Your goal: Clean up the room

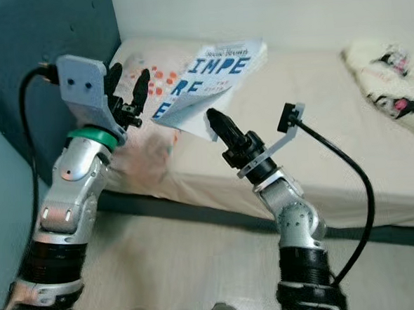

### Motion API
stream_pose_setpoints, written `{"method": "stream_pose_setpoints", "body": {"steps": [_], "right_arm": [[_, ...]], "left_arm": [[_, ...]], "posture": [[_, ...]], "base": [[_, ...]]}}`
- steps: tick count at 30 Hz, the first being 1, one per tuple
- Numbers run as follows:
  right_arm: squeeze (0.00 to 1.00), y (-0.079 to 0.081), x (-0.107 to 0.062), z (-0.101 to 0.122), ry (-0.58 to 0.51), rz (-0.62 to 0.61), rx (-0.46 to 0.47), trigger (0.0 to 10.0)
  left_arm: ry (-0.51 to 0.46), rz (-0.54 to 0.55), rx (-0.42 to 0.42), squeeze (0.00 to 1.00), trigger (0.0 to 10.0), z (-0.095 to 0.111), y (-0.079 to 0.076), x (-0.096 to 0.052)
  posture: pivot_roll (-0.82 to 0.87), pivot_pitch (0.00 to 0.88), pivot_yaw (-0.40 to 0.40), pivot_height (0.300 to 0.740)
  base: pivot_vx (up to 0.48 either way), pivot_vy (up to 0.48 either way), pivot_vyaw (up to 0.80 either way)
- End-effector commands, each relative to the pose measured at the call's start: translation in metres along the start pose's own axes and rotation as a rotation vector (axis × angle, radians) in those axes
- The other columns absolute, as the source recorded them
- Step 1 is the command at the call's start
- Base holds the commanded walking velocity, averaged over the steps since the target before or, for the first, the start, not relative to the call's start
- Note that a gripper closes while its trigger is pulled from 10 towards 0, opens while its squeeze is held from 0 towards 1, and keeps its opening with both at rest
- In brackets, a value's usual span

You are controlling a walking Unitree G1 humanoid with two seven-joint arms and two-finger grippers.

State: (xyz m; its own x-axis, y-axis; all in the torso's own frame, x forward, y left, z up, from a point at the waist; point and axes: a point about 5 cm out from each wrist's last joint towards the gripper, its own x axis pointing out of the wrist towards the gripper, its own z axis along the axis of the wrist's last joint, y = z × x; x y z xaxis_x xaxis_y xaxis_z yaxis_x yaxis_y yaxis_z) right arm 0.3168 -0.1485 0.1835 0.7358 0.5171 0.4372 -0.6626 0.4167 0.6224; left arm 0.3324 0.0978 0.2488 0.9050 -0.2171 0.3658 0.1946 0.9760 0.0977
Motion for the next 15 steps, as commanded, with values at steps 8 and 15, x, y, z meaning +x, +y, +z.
{"method": "stream_pose_setpoints", "body": {"steps": [8,15], "right_arm": [[0.00,0.0037,0.0015,0.0037,-0.016,0.027,-0.011,10.0],[0.00,0.0032,0.0012,0.0035,-0.014,0.025,-0.011,10.0]], "left_arm": [[-0.006,-0.017,0.011,0.00,10.0,-0.0007,-0.0044,-0.0012],[-0.021,-0.030,0.027,0.00,10.0,0.0000,-0.0064,-0.0020]], "posture": [[-0.03,0.000,0.014,0.715],[-0.03,0.000,0.013,0.715]], "base": [[0.000,0.200,0.00],[0.000,-0.441,0.00]]}}
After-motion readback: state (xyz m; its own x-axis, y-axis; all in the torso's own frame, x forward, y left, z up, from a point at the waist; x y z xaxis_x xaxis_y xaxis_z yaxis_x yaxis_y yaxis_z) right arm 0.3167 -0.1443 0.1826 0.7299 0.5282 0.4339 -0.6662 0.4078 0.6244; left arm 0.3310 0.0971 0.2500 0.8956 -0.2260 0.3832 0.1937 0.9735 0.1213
